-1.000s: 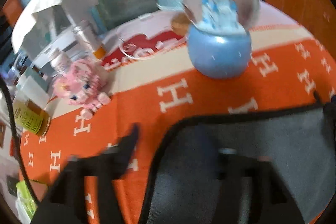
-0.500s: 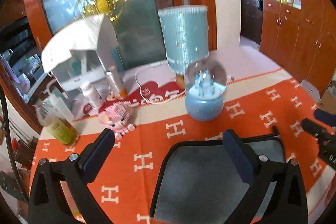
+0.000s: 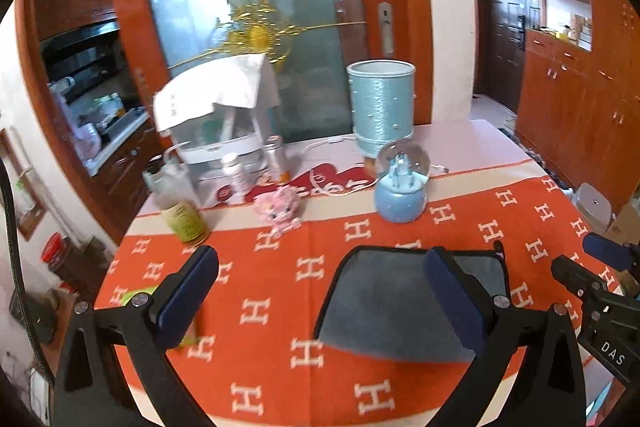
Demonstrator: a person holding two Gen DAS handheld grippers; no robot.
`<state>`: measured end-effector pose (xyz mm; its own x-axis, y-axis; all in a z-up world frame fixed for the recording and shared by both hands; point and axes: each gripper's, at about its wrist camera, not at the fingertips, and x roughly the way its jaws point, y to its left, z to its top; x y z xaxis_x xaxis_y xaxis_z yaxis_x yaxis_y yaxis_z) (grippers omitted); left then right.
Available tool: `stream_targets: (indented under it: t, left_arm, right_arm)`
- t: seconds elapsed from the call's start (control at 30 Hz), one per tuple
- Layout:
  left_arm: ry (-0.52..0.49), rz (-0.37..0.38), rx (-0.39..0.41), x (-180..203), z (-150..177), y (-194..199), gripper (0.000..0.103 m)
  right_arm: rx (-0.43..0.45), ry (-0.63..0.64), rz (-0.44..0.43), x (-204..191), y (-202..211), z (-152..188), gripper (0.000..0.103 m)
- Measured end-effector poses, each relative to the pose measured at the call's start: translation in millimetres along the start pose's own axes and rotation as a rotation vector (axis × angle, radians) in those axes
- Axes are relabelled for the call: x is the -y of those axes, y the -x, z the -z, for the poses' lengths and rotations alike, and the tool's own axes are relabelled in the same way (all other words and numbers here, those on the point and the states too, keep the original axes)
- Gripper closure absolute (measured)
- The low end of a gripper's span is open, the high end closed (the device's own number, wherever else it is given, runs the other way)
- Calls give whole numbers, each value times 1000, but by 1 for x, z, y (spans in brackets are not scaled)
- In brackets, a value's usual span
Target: Fold towel
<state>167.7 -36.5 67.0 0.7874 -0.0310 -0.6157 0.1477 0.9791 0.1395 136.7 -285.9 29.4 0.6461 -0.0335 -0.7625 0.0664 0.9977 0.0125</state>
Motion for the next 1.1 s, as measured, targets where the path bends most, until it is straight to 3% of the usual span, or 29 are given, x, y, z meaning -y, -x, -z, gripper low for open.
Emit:
stream_targets:
  t: [0.4, 0.6, 0.7, 0.93, 1.1]
  left_arm:
    - [163, -12, -61, -29, 53, 52, 1]
    - [145, -7, -82, -20, 80, 71, 1]
    - [136, -9, -68, -14, 92, 83, 1]
    - [129, -35, -62, -10, 104, 97, 1]
    - [171, -11, -80, -16, 110, 100, 1]
  right_arm:
    - [2, -43, -45, -8, 45, 39, 53]
    - [14, -61, -31, -14, 65, 62, 53]
    - [1, -67, -32, -16, 68, 74, 48]
    - [-18, -70, -67, -25, 71, 89, 47]
    - [-17, -55, -65, -38, 78, 94, 47]
